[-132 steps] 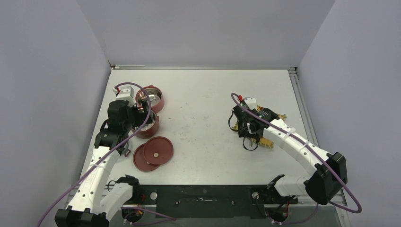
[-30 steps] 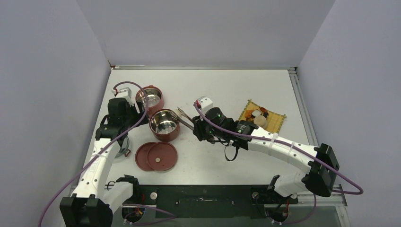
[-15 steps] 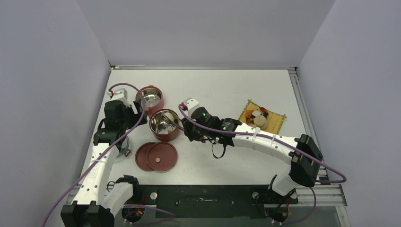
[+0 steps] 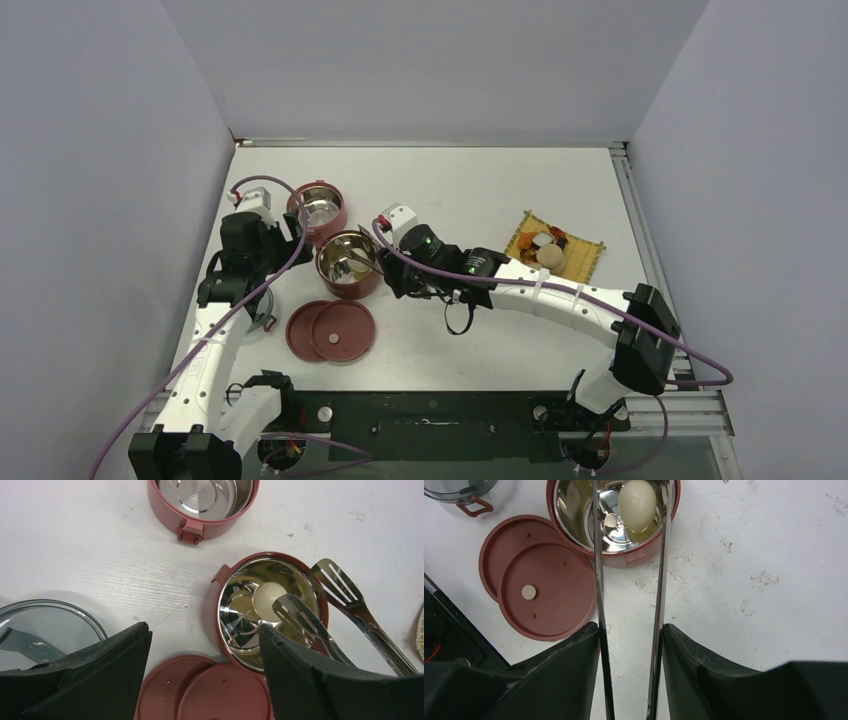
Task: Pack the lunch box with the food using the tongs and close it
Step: Move the packing box to the center of the board, then pick up the fake food from the plate.
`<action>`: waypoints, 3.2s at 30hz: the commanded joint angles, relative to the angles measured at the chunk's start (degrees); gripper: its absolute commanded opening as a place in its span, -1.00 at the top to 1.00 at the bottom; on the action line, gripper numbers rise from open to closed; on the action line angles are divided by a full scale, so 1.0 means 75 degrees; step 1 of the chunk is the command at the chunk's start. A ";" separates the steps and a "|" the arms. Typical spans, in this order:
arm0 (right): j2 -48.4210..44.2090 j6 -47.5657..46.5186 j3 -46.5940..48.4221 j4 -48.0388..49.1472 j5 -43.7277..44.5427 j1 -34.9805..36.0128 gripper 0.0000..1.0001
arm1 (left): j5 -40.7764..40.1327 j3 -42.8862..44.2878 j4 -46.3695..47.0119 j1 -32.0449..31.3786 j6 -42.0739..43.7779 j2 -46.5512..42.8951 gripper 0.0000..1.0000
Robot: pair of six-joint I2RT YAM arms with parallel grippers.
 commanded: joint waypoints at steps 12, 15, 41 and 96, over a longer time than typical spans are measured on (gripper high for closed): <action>-0.1855 0.0744 0.0381 -0.2234 0.2018 -0.0099 0.17 | 0.0110 0.0780 0.0275 -0.0515 0.0271 0.0418 -0.56; -0.2277 0.1237 0.0163 -0.2954 0.2215 -0.0611 0.20 | 0.0401 0.1103 0.0231 -0.0603 0.0144 0.0640 -0.56; -0.3223 0.1954 -0.0357 -0.5961 0.2704 -0.4010 0.18 | -0.0159 0.0626 0.0313 -0.0607 0.0536 0.0608 -0.67; -0.3861 0.1954 -0.0258 -0.6298 0.2577 -0.4383 0.89 | -0.0121 0.0567 0.0322 -0.0656 0.0478 0.0526 -0.70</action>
